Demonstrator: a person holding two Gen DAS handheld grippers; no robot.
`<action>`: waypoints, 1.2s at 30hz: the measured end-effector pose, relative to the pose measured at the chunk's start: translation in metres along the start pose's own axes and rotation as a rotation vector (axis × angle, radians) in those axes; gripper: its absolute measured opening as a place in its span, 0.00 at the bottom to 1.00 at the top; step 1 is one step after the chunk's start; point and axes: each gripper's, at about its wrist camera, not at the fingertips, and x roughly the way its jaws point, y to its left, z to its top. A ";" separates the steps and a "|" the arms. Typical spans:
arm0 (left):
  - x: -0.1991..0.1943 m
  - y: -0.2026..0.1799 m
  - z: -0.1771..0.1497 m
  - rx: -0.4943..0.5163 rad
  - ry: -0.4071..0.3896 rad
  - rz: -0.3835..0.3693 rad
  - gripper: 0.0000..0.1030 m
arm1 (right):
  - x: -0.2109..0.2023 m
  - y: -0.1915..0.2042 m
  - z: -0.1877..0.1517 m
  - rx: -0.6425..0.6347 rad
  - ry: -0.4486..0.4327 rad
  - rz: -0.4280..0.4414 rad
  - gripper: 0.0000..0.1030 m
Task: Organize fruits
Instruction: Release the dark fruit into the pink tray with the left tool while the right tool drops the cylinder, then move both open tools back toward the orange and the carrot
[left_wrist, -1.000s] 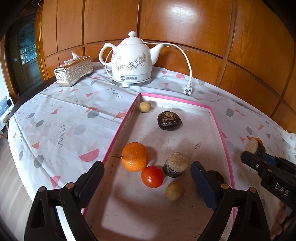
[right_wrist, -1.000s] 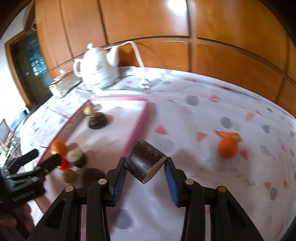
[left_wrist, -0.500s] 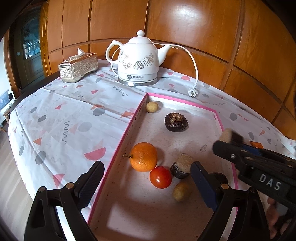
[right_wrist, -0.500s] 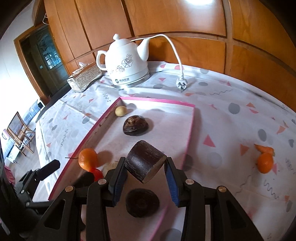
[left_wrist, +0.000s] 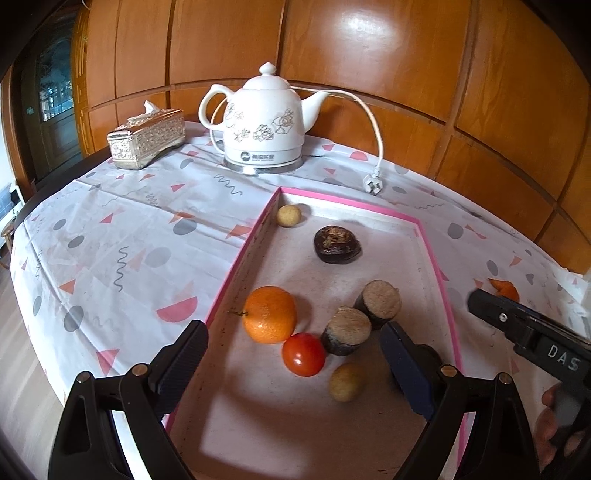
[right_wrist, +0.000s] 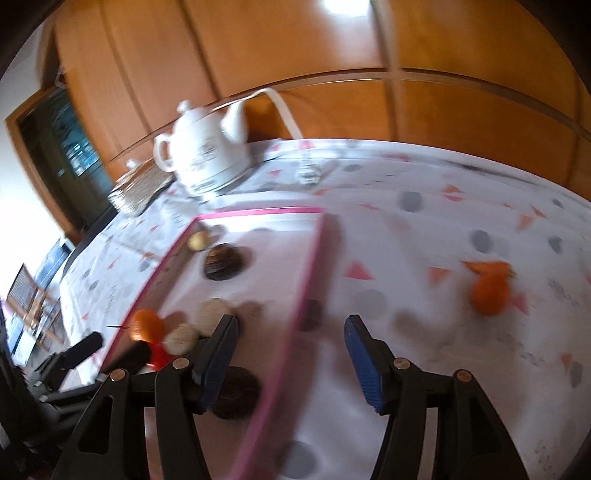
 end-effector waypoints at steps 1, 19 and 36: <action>-0.001 -0.001 0.000 0.001 -0.001 -0.005 0.92 | -0.002 -0.007 -0.001 0.009 -0.004 -0.015 0.59; -0.003 -0.061 0.004 0.126 0.005 -0.106 0.92 | -0.002 -0.133 -0.012 0.249 0.000 -0.242 0.59; 0.019 -0.140 0.021 0.224 0.023 -0.182 0.92 | 0.028 -0.140 0.010 0.207 0.026 -0.285 0.47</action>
